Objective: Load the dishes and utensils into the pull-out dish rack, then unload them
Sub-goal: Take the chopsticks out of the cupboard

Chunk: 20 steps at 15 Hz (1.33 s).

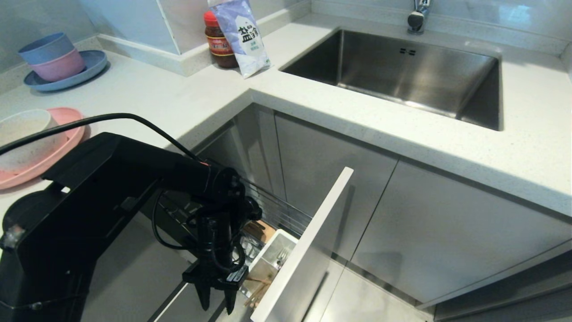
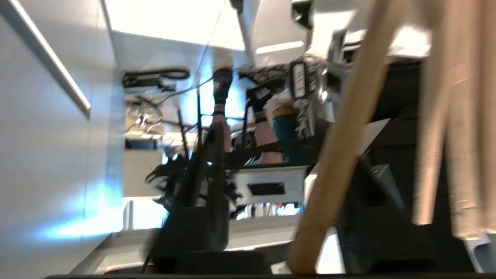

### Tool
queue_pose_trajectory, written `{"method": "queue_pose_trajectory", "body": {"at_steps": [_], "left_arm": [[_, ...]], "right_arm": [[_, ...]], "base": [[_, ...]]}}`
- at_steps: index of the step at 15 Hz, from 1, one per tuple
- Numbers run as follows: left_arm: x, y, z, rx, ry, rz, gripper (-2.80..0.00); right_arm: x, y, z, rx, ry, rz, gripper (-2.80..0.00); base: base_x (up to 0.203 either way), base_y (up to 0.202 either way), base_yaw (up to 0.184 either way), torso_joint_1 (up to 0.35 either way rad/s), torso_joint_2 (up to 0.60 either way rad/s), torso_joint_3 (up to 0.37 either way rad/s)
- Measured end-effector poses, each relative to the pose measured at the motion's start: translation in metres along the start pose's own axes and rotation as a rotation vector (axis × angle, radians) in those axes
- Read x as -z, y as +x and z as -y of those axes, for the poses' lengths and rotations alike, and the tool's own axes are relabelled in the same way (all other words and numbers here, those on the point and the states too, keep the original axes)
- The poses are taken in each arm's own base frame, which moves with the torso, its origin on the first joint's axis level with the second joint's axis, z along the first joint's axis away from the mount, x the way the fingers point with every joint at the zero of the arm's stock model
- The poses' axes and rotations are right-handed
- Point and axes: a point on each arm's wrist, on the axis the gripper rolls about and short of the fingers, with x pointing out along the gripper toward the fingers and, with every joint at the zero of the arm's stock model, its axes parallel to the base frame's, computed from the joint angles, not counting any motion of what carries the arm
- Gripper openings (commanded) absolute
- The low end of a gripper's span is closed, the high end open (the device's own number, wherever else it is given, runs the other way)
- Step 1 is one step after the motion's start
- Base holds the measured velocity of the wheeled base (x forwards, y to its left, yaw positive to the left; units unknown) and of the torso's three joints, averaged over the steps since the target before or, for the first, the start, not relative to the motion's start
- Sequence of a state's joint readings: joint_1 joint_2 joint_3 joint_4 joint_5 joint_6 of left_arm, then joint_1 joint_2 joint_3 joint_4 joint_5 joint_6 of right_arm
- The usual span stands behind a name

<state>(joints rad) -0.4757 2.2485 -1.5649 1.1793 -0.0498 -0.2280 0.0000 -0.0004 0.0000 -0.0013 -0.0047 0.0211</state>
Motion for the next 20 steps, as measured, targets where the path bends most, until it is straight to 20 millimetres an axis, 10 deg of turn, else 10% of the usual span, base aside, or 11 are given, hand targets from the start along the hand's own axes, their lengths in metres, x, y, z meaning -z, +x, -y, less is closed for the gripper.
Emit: {"method": "queue_pose_trajectory", "body": {"at_steps": [20], "left_arm": [[0.042, -0.044, 0.007, 0.023, -0.029, 0.092, -2.80]], "right_arm": [[0.000, 0.000, 0.000, 0.000, 0.000, 0.000, -2.80]], "base": [[0.000, 0.000, 0.000, 0.000, 0.00, 0.000]]}}
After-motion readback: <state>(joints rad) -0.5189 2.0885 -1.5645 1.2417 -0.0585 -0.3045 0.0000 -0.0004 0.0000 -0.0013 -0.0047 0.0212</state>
